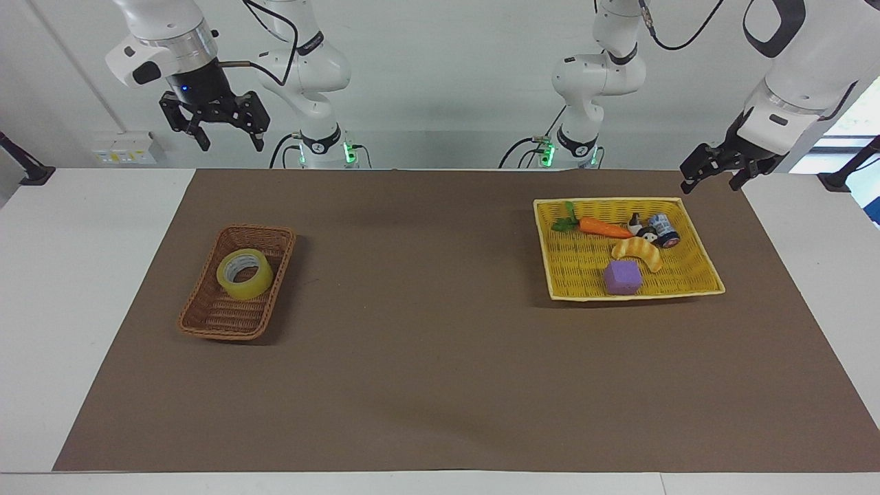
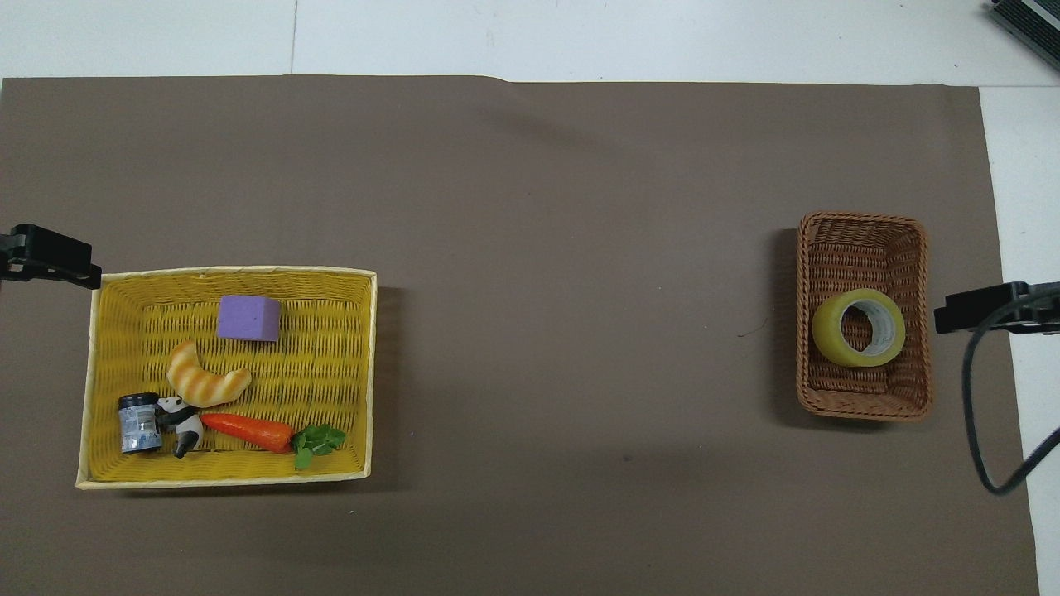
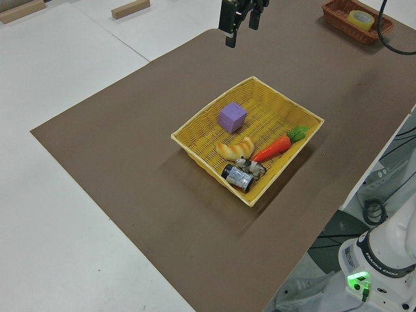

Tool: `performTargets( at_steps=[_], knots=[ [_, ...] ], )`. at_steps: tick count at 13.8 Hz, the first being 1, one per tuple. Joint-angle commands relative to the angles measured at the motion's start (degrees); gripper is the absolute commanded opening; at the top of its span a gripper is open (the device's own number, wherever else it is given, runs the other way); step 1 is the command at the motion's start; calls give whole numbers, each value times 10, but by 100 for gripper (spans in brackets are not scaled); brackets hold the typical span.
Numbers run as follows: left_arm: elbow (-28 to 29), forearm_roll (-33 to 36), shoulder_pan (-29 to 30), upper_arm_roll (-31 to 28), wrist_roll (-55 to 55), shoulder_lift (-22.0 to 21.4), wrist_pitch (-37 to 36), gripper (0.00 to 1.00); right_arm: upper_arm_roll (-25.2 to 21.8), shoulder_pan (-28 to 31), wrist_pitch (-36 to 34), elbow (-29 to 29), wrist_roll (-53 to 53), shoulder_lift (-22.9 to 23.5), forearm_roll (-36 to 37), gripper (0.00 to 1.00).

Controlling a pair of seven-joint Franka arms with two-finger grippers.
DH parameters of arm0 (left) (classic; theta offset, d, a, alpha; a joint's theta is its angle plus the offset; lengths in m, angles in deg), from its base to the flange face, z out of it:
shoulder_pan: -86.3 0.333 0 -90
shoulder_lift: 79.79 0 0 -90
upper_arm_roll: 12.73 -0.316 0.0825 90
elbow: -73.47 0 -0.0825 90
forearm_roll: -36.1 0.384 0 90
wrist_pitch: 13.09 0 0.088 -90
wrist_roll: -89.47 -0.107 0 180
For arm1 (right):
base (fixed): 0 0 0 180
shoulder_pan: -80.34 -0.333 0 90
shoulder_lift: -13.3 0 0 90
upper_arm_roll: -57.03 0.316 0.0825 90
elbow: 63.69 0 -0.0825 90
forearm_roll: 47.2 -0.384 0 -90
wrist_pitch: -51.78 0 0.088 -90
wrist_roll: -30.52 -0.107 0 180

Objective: Move tape to another basket

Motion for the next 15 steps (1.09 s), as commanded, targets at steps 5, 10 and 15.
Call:
performTargets(
  at_steps=[5, 10, 15],
  knots=[
    [2, 3, 7, 5, -5, -3, -10, 100, 3, 13, 6, -28, 20, -21, 16, 100],
    [2, 3, 7, 5, -5, -3, -11, 100, 4, 13, 11, -27, 23, -19, 16, 100],
    [2, 3, 7, 5, -5, -3, -11, 100, 4, 13, 7, -22, 22, -16, 17, 100]
  ],
)
